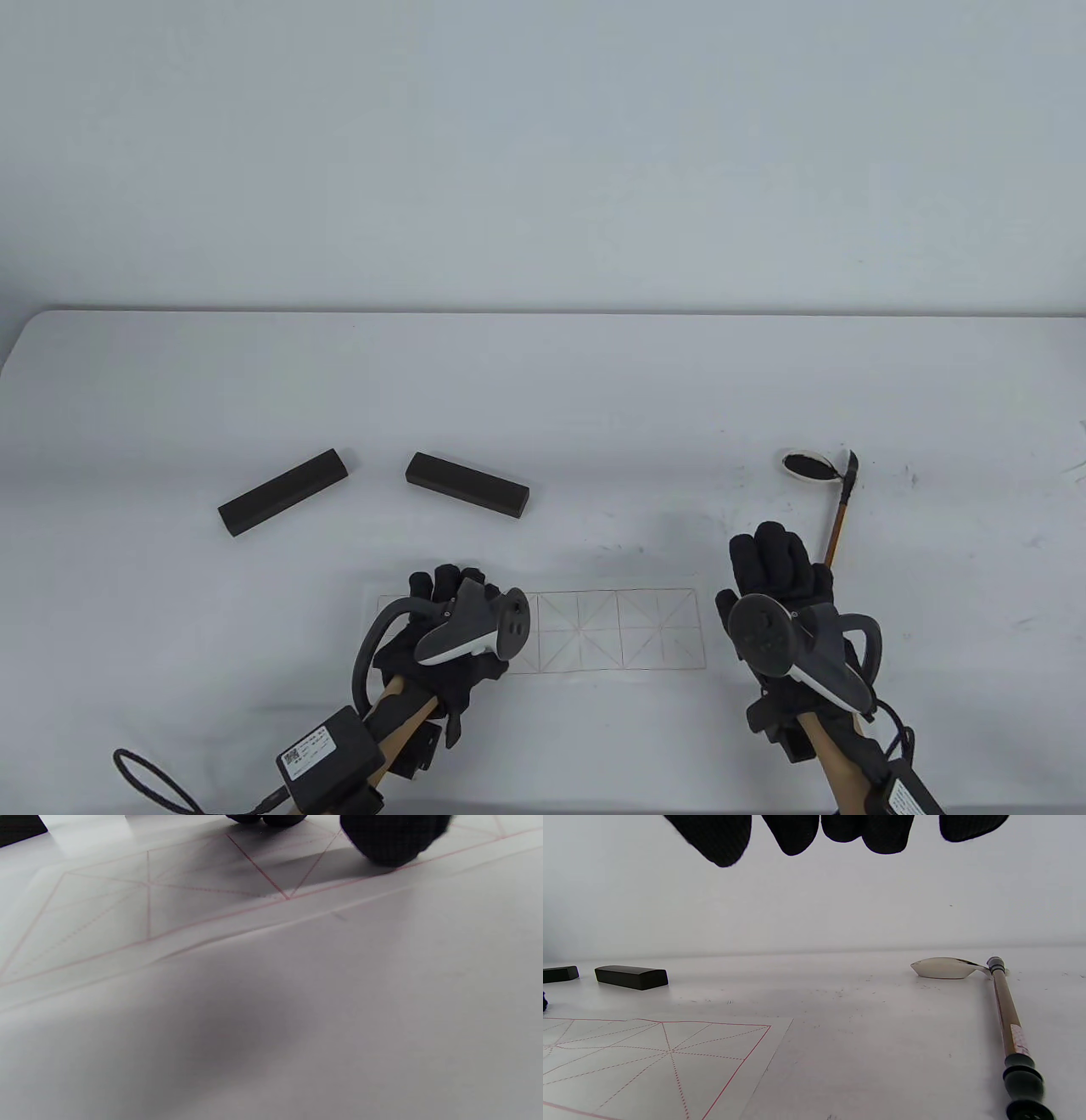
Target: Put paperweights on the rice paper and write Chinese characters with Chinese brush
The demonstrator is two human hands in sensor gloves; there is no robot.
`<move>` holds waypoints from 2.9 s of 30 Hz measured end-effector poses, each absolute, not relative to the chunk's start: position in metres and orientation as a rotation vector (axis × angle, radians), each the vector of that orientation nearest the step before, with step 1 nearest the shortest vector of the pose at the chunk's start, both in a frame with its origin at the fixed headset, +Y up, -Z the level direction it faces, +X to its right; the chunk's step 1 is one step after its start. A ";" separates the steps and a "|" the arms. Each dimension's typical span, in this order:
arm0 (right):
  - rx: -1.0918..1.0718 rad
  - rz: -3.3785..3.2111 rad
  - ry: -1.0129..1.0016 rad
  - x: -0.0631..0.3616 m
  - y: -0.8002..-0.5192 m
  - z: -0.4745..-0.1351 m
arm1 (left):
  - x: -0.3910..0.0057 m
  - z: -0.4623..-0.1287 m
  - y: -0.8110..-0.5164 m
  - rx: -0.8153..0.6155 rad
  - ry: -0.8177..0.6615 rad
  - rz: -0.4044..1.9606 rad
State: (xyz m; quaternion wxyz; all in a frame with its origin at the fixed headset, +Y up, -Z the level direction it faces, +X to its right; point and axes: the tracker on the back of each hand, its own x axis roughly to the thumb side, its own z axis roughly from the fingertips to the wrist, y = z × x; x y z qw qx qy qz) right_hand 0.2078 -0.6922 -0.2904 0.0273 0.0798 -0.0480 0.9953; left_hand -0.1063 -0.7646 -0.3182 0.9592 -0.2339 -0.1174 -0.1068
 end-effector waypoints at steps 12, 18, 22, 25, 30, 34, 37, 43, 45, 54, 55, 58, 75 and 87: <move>0.247 3.082 -0.125 0.207 -0.693 -0.291 | -0.107 -0.318 -0.763 -0.479 -0.243 -0.204; 0.245 3.082 -0.124 0.207 -0.693 -0.291 | -0.108 -0.317 -0.763 -0.471 -0.242 -0.204; 0.243 3.084 -0.118 0.207 -0.693 -0.291 | -0.110 -0.317 -0.762 -0.471 -0.243 -0.195; 0.241 3.085 -0.114 0.207 -0.693 -0.291 | -0.112 -0.317 -0.761 -0.468 -0.243 -0.179; 0.239 3.081 -0.117 0.207 -0.693 -0.291 | -0.119 -0.318 -0.755 -0.449 -0.232 -0.127; 0.240 3.082 -0.112 0.207 -0.694 -0.292 | -0.126 -0.319 -0.749 -0.421 -0.215 -0.091; 0.243 3.080 -0.100 0.207 -0.694 -0.292 | -0.132 -0.320 -0.744 -0.402 -0.192 -0.064; 0.251 3.078 -0.120 0.205 -0.693 -0.291 | -0.153 -0.321 -0.728 -0.354 -0.146 -0.005; 0.260 3.099 -0.101 0.204 -0.694 -0.290 | -0.163 -0.325 -0.717 -0.306 -0.110 0.009; 0.268 3.072 -0.112 0.204 -0.690 -0.289 | -0.241 -0.372 -0.659 -0.205 0.282 0.158; 0.271 3.073 -0.110 0.204 -0.690 -0.289 | -0.252 -0.382 -0.655 -0.229 0.337 0.177; 0.278 3.071 -0.112 0.204 -0.690 -0.288 | -0.277 -0.404 -0.650 -0.272 0.443 0.214; 0.263 3.057 -0.108 0.207 -0.691 -0.290 | -0.322 -0.473 -0.735 -0.523 0.701 0.138; 0.269 3.061 -0.081 0.207 -0.691 -0.291 | -0.324 -0.473 -0.757 -0.534 0.712 0.150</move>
